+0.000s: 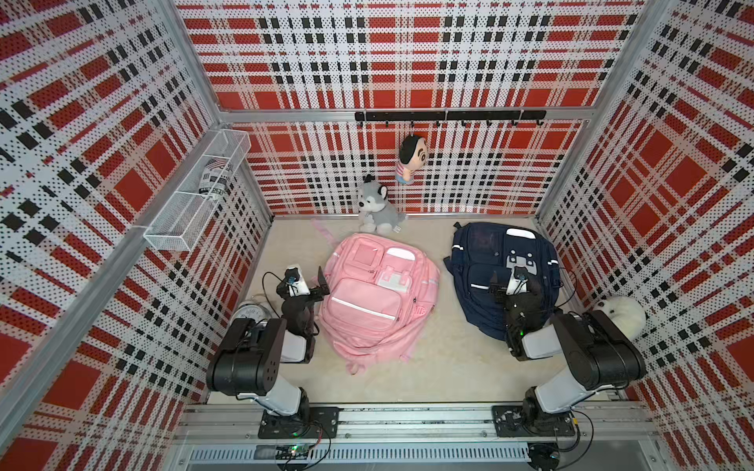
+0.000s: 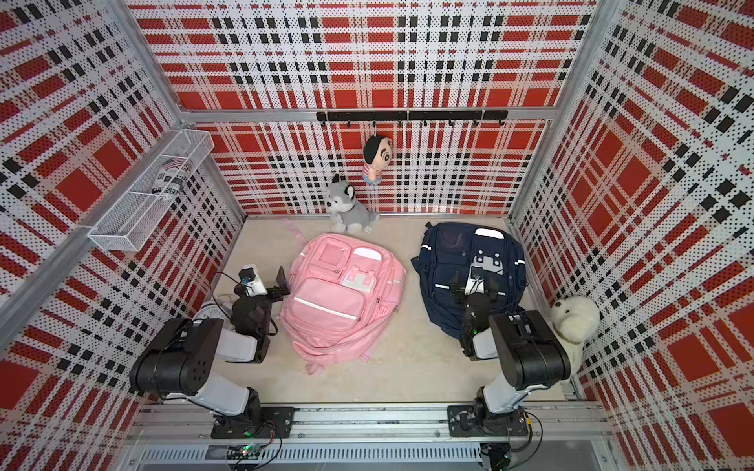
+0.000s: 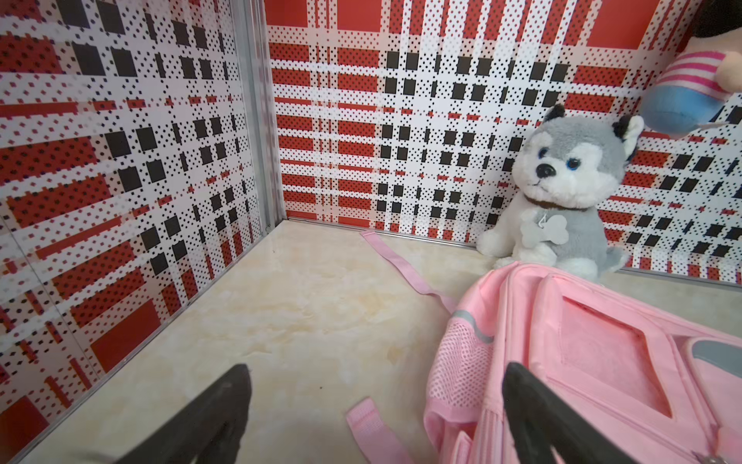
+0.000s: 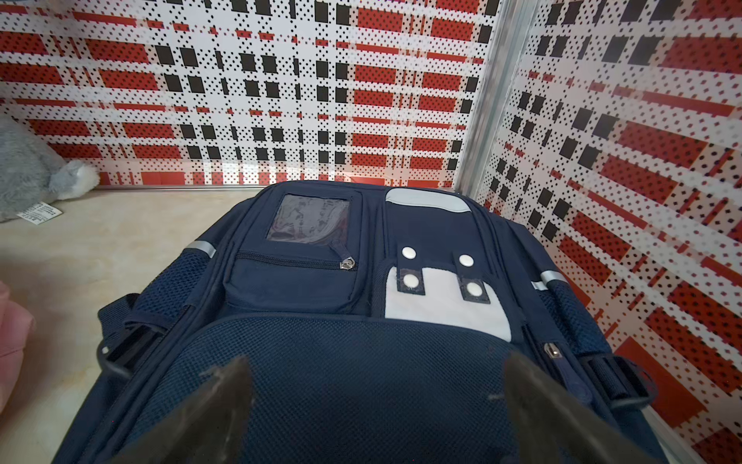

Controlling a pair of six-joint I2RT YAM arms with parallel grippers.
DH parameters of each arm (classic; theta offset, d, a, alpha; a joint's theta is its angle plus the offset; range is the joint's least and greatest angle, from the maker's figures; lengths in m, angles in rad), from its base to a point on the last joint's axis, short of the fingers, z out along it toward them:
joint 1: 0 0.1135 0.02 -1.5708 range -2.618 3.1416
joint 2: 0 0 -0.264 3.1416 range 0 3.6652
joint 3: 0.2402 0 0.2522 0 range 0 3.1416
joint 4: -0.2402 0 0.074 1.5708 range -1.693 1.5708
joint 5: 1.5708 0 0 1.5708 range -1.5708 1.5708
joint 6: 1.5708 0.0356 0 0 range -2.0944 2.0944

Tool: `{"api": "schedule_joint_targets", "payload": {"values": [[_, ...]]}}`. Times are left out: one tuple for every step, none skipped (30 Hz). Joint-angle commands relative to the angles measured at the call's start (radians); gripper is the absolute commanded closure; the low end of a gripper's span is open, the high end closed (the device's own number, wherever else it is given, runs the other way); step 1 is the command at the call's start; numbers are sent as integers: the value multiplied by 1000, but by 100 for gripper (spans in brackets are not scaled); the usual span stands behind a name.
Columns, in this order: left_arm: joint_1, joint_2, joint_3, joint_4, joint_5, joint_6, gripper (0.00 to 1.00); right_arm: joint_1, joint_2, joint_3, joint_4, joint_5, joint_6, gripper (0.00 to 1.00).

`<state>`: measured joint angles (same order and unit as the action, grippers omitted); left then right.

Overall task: Zip up the backpack
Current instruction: Reset both arms

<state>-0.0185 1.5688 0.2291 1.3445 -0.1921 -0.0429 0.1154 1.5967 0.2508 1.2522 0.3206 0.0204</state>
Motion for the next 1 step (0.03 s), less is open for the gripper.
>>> {"api": "schedule_joint_targets", "payload": {"values": [[-2, -6, 0, -6, -8, 12, 2, -6, -17, 0, 1, -5, 8, 0]]}}
